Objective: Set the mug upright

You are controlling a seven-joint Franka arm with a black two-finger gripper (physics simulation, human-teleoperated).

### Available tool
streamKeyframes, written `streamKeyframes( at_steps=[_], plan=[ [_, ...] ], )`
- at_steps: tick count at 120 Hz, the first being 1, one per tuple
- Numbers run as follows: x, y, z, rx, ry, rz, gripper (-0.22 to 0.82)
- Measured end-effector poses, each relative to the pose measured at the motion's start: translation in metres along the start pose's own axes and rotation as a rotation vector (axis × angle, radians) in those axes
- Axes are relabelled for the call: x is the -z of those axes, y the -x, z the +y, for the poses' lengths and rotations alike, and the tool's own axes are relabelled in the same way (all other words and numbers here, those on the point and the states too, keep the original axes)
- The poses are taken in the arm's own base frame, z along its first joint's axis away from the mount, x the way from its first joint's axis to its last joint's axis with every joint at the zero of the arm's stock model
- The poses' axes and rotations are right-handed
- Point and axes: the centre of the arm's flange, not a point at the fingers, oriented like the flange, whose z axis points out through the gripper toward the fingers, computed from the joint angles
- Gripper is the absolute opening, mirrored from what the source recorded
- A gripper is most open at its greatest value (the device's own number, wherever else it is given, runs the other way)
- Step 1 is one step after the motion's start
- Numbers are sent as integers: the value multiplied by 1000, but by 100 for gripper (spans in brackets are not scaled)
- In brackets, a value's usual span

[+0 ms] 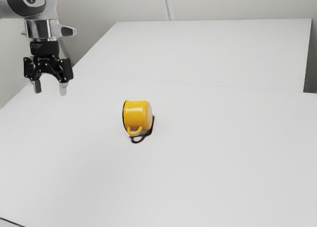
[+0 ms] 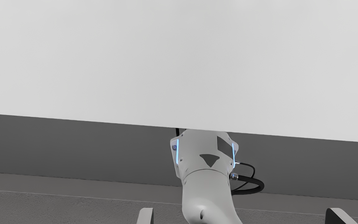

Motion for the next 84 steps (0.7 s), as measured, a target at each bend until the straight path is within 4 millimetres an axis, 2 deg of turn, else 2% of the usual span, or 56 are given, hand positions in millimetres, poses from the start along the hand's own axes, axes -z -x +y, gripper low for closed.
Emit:
streamKeyframes(
  at_steps=[9, 20, 34, 41, 46, 52, 58, 63, 73, 84],
  plan=[
    [6, -26, 2, -14, 34, 115, 60],
    [-1, -56, 5, -29, 101, 209, 60],
    [-52, -101, 9, -61, 379, 257, 60],
    [-78, -123, -15, -21, 561, 291, 60],
    [-99, -134, -52, 44, 691, 325, 60],
    [-121, -138, -100, 128, 815, 383, 60],
    [-140, -145, -128, 175, 905, 432, 60],
    [-155, -156, -134, 183, 963, 457, 60],
    [-188, -182, -130, 171, 1061, 479, 60],
    [-225, -197, -125, 156, 1148, 500, 60]
  ],
)
